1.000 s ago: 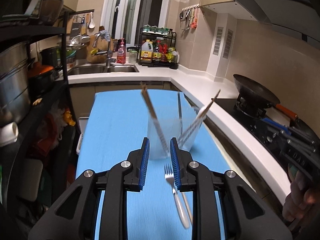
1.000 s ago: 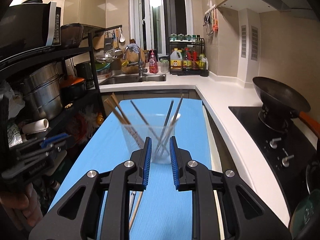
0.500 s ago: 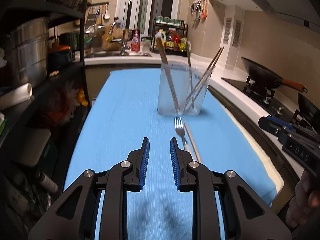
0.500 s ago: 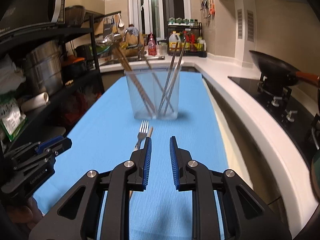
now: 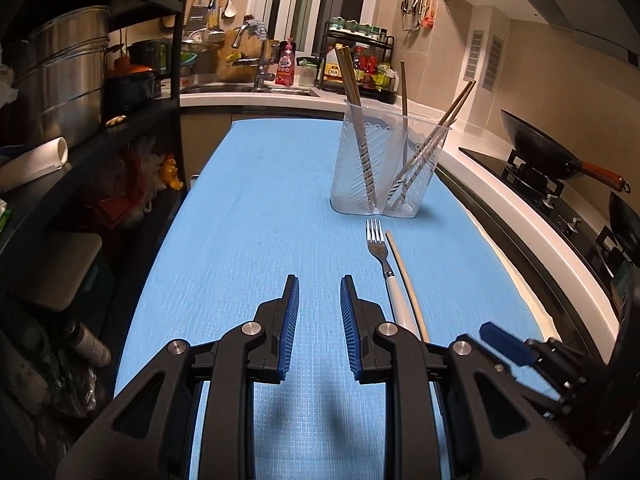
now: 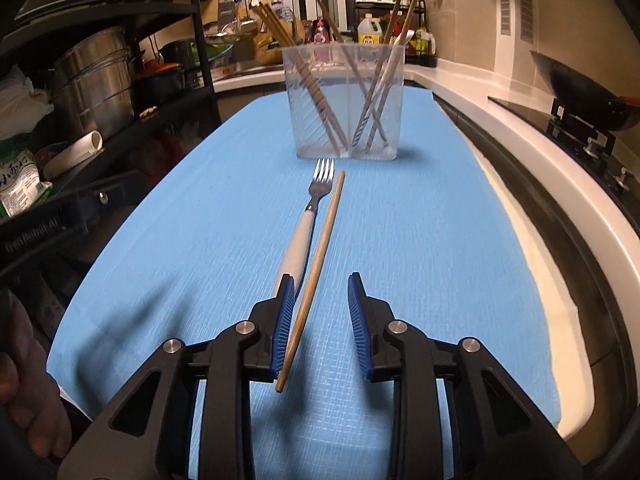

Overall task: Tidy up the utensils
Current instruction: 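Move both open tools back toward the fork and chopstick on the cloth, then close the right tool on the wooden chopstick while the left tool grasps the white-handled fork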

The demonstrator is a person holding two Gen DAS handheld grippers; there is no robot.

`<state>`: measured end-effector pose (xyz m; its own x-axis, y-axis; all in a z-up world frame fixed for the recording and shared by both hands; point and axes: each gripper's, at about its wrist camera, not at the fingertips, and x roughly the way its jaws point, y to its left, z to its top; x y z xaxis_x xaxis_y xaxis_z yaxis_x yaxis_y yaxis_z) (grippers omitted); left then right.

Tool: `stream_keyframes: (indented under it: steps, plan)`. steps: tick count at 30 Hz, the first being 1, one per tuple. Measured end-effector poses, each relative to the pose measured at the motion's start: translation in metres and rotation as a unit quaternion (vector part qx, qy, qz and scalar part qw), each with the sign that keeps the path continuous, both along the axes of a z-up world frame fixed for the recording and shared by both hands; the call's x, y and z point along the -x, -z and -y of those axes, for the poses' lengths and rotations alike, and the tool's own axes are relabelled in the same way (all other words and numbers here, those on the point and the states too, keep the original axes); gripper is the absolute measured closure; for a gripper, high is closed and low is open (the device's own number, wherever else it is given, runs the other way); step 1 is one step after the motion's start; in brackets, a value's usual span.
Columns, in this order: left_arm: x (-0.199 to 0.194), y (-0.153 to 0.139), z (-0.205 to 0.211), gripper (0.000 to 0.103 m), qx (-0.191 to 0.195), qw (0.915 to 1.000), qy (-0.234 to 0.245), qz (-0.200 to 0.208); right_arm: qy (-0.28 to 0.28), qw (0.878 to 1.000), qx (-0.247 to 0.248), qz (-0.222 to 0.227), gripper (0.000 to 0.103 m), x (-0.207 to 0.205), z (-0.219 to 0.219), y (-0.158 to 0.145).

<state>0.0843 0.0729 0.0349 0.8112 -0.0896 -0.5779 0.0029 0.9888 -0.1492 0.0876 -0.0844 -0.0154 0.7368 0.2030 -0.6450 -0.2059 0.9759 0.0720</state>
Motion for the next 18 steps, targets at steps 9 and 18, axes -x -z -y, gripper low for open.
stream_keyframes:
  steps: [9, 18]
  plan:
    - [0.004, 0.001, -0.010, 0.081, 0.005, 0.9999, -0.014, -0.003, -0.005, 0.999, -0.005, -0.037, 0.068, -0.004, -0.003, 0.020]
    - [0.004, 0.007, -0.004, 0.081, 0.001, 1.0000, -0.004, -0.006, 0.010, 0.998, 0.012, -0.053, 0.095, -0.007, 0.001, 0.026]
